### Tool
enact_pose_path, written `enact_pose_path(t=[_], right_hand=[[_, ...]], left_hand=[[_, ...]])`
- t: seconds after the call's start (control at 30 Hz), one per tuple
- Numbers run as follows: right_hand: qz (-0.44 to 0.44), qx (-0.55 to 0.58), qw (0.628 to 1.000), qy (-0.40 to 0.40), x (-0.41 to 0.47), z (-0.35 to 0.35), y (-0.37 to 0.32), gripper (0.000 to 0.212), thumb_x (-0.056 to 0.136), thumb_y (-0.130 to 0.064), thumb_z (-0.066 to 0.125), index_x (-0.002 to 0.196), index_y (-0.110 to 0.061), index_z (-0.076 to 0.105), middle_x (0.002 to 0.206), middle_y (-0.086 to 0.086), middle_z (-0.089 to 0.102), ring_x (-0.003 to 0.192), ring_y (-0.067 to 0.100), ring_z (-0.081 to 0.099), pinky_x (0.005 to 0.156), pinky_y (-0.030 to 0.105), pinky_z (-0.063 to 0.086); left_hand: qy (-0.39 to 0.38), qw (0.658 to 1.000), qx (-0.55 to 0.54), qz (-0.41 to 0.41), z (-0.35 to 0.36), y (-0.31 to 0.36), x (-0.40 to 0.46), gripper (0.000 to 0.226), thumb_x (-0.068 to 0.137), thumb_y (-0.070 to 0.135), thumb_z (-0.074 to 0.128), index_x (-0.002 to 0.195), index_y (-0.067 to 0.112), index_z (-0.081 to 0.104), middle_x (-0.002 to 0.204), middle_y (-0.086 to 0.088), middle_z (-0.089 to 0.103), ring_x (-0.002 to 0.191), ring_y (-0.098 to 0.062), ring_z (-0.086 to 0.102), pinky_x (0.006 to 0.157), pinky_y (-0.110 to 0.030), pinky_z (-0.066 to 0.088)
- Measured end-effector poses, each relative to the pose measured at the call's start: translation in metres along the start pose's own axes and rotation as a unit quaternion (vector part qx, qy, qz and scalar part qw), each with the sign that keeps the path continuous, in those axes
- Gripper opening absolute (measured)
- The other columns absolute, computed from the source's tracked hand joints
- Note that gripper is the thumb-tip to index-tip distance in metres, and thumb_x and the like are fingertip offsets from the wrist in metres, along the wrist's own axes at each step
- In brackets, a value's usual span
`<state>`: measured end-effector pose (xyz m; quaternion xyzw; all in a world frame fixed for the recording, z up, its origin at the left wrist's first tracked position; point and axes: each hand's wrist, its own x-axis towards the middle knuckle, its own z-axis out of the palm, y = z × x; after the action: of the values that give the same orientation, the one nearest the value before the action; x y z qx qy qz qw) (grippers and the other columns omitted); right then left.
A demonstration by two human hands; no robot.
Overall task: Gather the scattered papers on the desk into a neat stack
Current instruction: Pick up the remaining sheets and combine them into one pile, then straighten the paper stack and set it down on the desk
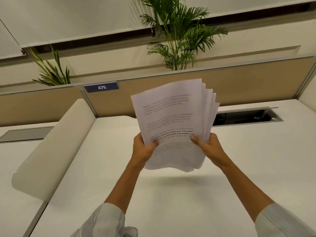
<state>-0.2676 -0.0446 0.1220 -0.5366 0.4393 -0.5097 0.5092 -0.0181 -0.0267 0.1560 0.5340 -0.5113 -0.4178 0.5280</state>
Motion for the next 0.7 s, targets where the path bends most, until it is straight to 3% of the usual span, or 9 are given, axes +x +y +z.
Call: enact_pose_path(t=[0.13,0.3,0.43,0.57,0.7], right_hand=[[-0.007,-0.012,1.000,0.016,0.002,0.006,0.006,0.032,0.069,-0.038,0.084,0.097,-0.035,0.071,0.094,-0.008,0.077,0.088,0.016,0.073,0.070,0.029,0.062],[0.010,-0.011,1.000,-0.003,0.005,0.010,0.007,0.033,0.069,-0.035,0.080,0.100,-0.040,0.070,0.094,-0.007,0.076,0.088,0.023,0.073,0.067,0.034,0.063],[0.025,-0.011,0.998,-0.051,0.008,0.007,0.012,0.038,0.071,-0.026,0.079,0.099,-0.050,0.070,0.098,-0.011,0.075,0.095,0.022,0.071,0.070,0.033,0.062],[0.051,-0.014,0.995,-0.090,0.005,0.006,0.030,0.044,0.075,-0.007,0.077,0.103,-0.041,0.071,0.102,-0.004,0.074,0.101,0.025,0.068,0.080,0.040,0.061],[0.080,-0.026,0.993,-0.081,0.003,0.008,0.045,0.044,0.078,0.000,0.077,0.104,-0.034,0.070,0.107,0.001,0.073,0.102,0.022,0.068,0.081,0.037,0.061]], left_hand=[[0.024,0.999,0.012,0.032,-0.002,0.012,0.006,0.057,0.063,0.022,0.086,0.115,0.010,0.064,0.109,-0.007,0.071,0.097,-0.020,0.069,0.077,-0.033,0.060],[0.001,0.999,0.024,0.029,-0.005,0.009,0.011,0.043,0.067,0.025,0.086,0.103,0.016,0.065,0.094,-0.002,0.069,0.083,-0.017,0.067,0.060,-0.021,0.057],[-0.019,1.000,0.004,0.001,-0.005,-0.002,0.013,0.040,0.068,0.024,0.082,0.106,0.017,0.071,0.098,-0.006,0.074,0.089,-0.022,0.070,0.065,-0.028,0.058],[-0.051,0.998,-0.021,-0.036,0.004,-0.024,0.005,0.034,0.080,0.010,0.077,0.103,0.035,0.071,0.101,0.002,0.076,0.095,-0.023,0.072,0.074,-0.036,0.062],[-0.033,0.997,-0.042,-0.054,0.008,-0.032,0.002,0.021,0.081,0.019,0.075,0.098,0.031,0.073,0.097,0.000,0.078,0.092,-0.025,0.074,0.070,-0.038,0.063]])
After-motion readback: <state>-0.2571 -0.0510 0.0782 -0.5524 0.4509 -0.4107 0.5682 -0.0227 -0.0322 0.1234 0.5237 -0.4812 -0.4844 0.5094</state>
